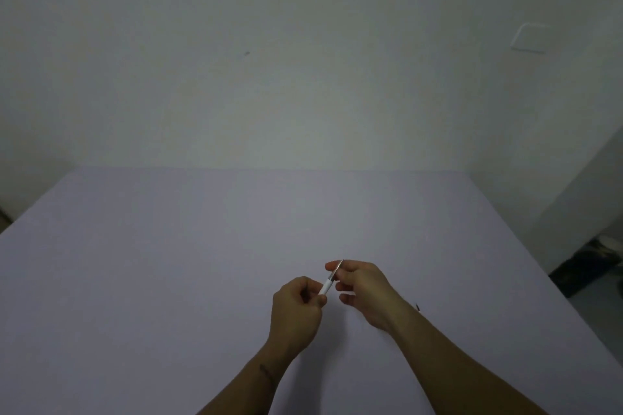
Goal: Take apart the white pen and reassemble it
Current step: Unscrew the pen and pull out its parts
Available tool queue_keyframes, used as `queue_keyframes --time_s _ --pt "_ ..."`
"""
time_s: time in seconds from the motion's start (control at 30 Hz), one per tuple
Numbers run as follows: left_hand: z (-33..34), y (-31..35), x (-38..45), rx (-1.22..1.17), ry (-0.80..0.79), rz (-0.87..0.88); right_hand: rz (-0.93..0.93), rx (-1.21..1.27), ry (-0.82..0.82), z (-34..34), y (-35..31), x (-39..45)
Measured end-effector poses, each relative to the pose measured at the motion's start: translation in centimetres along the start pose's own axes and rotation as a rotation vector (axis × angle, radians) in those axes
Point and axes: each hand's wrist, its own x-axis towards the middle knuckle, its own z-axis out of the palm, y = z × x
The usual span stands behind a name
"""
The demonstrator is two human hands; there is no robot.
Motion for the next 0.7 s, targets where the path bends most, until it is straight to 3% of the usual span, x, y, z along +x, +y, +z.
queue_keyframes --time_s 0.23,0.5,0.7 --pt "0.4 0.5 0.7 -0.001 -0.024 0.022 0.004 0.014 0.120 -0.3 -0.4 0.6" --pt "1.1 0.9 0.9 -0.015 -0.040 0.014 0.073 0.110 0.010 -1.5 -1.0 0.0" --pt "0.2 0.9 0.9 -0.017 -0.029 0.010 0.058 0.026 0.076 -0.3 -0.8 0.4"
